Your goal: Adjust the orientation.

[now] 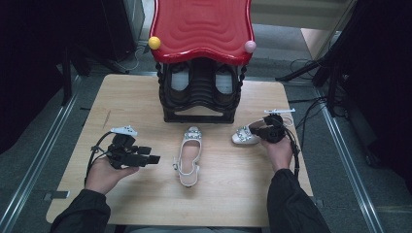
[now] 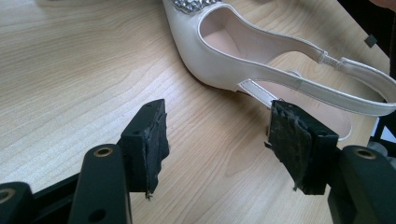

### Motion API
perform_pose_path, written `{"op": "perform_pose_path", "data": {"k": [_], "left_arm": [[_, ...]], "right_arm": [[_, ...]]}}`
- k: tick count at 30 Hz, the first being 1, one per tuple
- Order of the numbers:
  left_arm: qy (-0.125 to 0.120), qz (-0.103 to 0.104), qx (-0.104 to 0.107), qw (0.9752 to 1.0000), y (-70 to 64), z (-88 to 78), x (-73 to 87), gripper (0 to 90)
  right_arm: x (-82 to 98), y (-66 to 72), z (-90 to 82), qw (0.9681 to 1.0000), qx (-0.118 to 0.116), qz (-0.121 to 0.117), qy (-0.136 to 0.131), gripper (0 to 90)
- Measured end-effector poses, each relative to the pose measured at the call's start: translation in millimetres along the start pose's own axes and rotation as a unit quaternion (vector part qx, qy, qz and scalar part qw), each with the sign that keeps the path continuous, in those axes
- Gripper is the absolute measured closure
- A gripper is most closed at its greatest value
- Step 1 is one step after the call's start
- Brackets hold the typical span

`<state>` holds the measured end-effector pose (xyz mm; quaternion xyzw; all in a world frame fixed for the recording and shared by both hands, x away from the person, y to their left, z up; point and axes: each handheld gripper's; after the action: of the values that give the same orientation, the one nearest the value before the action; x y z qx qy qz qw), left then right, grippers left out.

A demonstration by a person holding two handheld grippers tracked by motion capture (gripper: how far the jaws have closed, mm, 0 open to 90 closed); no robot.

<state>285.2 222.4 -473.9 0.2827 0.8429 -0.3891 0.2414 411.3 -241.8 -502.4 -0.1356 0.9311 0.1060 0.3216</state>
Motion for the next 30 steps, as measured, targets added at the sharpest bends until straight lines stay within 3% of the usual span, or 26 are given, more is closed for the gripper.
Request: {"op": "perform_pose_path", "data": {"k": [7, 30], "left_arm": [[0.002, 0.003, 0.0, 1.0, 0.6, 0.8, 0.1, 37.0], [0.011, 0.003, 0.005, 0.9999, 0.2, 3.9, 0.1, 36.9]], "right_arm": [[-2.5, 15.7, 1.8, 0.9999, -0.004, -0.011, 0.011, 90.0], [-4.3, 72.7, 14.3, 0.9984, -0.035, -0.043, 0.01, 90.0]]}}
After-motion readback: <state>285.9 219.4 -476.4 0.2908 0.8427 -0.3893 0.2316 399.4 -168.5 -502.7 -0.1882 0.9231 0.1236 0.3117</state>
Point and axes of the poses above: each handheld gripper's, and its own axes: z roughly forward along the jaws, x roughly out of its underside, y roughly to its left, and after that the axes turned 12 degrees about x, right-handed
